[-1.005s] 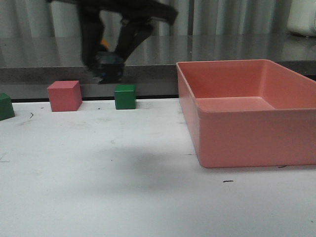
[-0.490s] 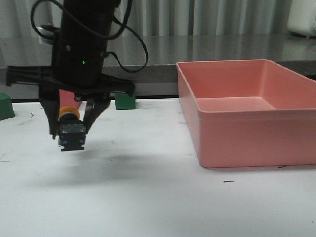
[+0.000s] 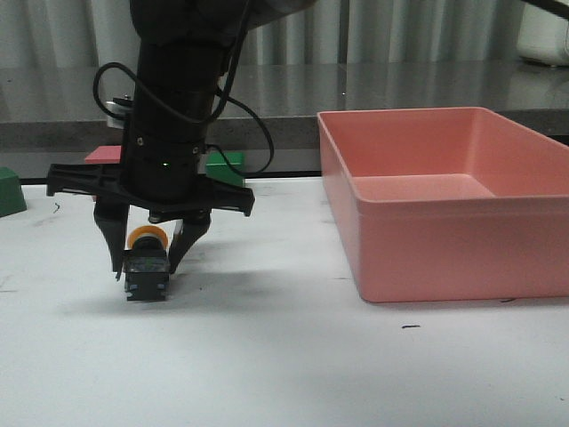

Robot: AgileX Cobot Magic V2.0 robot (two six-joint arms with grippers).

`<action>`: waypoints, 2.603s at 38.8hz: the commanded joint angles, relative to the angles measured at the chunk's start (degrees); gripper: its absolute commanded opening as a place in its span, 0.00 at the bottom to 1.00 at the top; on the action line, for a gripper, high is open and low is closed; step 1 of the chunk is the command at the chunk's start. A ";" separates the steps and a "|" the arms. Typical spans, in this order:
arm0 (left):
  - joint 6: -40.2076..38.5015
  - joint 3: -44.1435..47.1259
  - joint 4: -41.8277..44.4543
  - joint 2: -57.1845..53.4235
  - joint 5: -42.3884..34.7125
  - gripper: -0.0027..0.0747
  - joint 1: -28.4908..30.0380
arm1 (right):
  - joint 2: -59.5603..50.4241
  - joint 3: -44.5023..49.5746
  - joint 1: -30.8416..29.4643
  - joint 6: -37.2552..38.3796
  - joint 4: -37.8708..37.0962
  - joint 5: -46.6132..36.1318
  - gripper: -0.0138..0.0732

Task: Place and stand button with both arms
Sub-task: 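Carry the button toward the pink cube and set it on the table, then open the right gripper and withdraw it upward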

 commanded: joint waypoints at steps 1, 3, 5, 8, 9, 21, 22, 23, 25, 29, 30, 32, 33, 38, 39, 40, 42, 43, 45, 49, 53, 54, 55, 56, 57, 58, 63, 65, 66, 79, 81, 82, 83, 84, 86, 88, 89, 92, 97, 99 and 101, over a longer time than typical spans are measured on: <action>-0.08 -2.01 0.06 0.72 -4.15 0.76 0.18 | -3.32 -1.98 -0.07 0.07 -0.48 -2.49 0.44; -0.08 -2.01 0.06 0.72 -4.15 0.76 0.18 | -3.09 -1.98 -0.07 0.07 -0.55 -2.47 0.44; -0.08 -2.01 0.06 0.72 -4.15 0.76 0.18 | -2.95 -1.98 -0.07 0.07 -0.67 -2.41 0.44; -0.08 -2.01 0.06 0.72 -4.15 0.76 0.18 | -2.95 -1.98 -0.07 0.07 -0.71 -2.58 0.46; -0.08 -2.01 0.06 0.72 -4.15 0.76 0.18 | -3.09 -1.98 -0.07 0.07 -0.71 -2.71 0.47; -0.08 -2.01 0.06 0.72 -4.15 0.76 0.18 | -6.90 -1.98 -0.07 0.07 -0.88 -2.03 0.64; -0.08 -2.01 0.06 0.72 -4.15 0.76 0.18 | -7.45 -1.98 -0.07 -0.01 -0.88 -1.88 0.64; -0.08 -2.01 0.06 0.72 -4.15 0.76 0.18 | -8.31 -1.98 -0.07 -0.06 -0.88 -1.82 0.63; -0.08 -2.01 0.06 0.72 -4.15 0.76 0.18 | -9.88 -1.98 -0.07 -0.31 -0.93 -1.69 0.60; -0.08 -2.01 0.06 0.72 -4.15 0.76 0.18 | -13.01 -1.98 -0.07 -1.41 -1.26 -1.56 0.48; -0.08 -2.01 0.06 0.72 -4.15 0.76 0.18 | -13.92 -1.98 -0.07 -1.97 -1.27 -1.51 0.44; -0.08 -2.01 0.06 0.72 -4.15 0.76 0.18 | -15.41 -1.98 -0.07 -3.22 -1.31 -1.25 0.37; -0.08 -2.01 0.06 0.72 -4.15 0.76 0.18 | -16.23 -1.98 -0.07 -3.78 -1.31 -1.16 0.32; -0.08 -2.01 0.06 0.72 -4.15 0.76 0.18 | -19.45 -1.98 -0.12 -6.53 -1.38 0.60 0.17; -0.08 -2.01 0.06 0.72 -4.15 0.76 0.18 | -19.97 -1.98 -0.32 -7.45 -1.40 1.50 0.15; -0.08 -2.01 0.06 0.72 -4.15 0.76 0.18 | -20.50 -1.98 -0.54 -8.12 -1.40 2.61 0.13; -0.08 -2.01 0.06 0.72 -4.15 0.76 0.18 | -21.59 -1.98 -1.38 -9.34 -1.45 5.04 0.11; -0.08 -2.01 0.06 0.72 -4.15 0.76 0.18 | -21.87 -1.98 -1.81 -9.78 -1.45 6.61 0.10; -0.08 -2.01 0.06 0.72 -4.15 0.76 0.18 | -23.00 -1.98 -3.26 -10.03 -1.45 9.12 0.08; -0.08 -2.01 0.06 0.72 -4.15 0.76 0.18 | -25.05 -1.98 -6.61 -11.60 -1.45 11.76 0.08; -0.08 -2.01 0.06 0.72 -4.15 0.76 0.18 | -26.98 -1.98 -10.39 -14.24 -1.45 15.62 0.08; -0.08 -2.01 0.06 0.72 -4.15 0.76 0.18 | -27.40 -1.98 -11.22 -14.92 -1.45 17.06 0.08; -0.08 -2.01 0.06 0.72 -4.15 0.76 0.18 | -27.73 -1.91 -12.13 -15.61 -1.45 18.18 0.08; -0.08 -2.01 0.06 0.72 -4.15 0.76 0.18 | -28.32 -1.91 -13.37 -16.58 -1.45 19.53 0.08; -0.08 -2.01 0.06 0.72 -4.15 0.76 0.18 | -28.74 -1.87 -14.64 -17.21 -1.48 20.39 0.08; -0.08 -2.01 0.06 0.72 -4.15 0.76 0.18 | -29.23 -1.75 -15.58 -18.28 -1.53 21.08 0.08; -0.08 -2.01 0.06 0.72 -4.15 0.76 0.18 | -33.19 0.94 -21.23 -20.63 -1.55 21.01 0.08; -0.08 -2.01 0.06 0.72 -4.15 0.76 0.18 | -35.03 3.06 -23.42 -21.41 -1.73 21.01 0.08; -0.08 -2.01 0.06 0.72 -4.15 0.76 0.18 | -36.48 4.38 -25.01 -21.90 -1.82 21.01 0.08; -0.08 -2.01 0.06 0.72 -4.15 0.76 0.18 | -53.72 29.09 -39.80 -27.23 -1.94 10.30 0.08; -0.08 -2.01 0.06 0.72 -4.15 0.76 0.18 | -56.79 33.60 -40.77 -28.89 -2.00 6.48 0.08; -0.08 -2.01 0.06 0.72 -4.15 0.76 0.18 | -58.59 36.29 -41.02 -29.66 -2.16 4.83 0.08; -0.08 -2.01 0.06 0.72 -4.15 0.76 0.18 | -59.96 38.35 -41.16 -30.26 -2.26 2.34 0.08; -0.08 -2.01 0.06 0.72 -4.15 0.76 0.18 | -61.85 41.19 -41.16 -30.98 -2.52 0.28 0.08; -0.08 -2.01 0.06 0.72 -4.15 0.76 0.18 | -65.18 46.24 -41.16 -31.77 -3.16 -4.77 0.08; -0.08 -2.01 0.06 0.72 -4.15 0.76 0.18 | -68.58 51.18 -41.16 -31.88 -3.78 -9.63 0.08; -0.08 -2.01 0.06 0.72 -4.15 0.76 0.18 | -70.53 53.93 -41.16 -31.88 -3.78 -12.17 0.08; -0.08 -2.01 0.06 0.72 -4.15 0.76 0.18 | -76.04 61.25 -41.16 -31.88 -4.28 -18.00 0.08; -0.08 -2.01 0.06 0.72 -4.15 0.76 0.18 | -85.20 71.83 -41.16 -31.88 -4.30 -24.77 0.08; -0.08 -2.01 0.06 0.72 -4.15 0.76 0.18 | -89.32 76.09 -41.16 -31.88 -4.30 -27.77 0.08; -0.08 -2.01 0.06 0.72 -4.15 0.76 0.18 | -93.29 79.55 -41.11 -31.88 -4.30 -30.33 0.08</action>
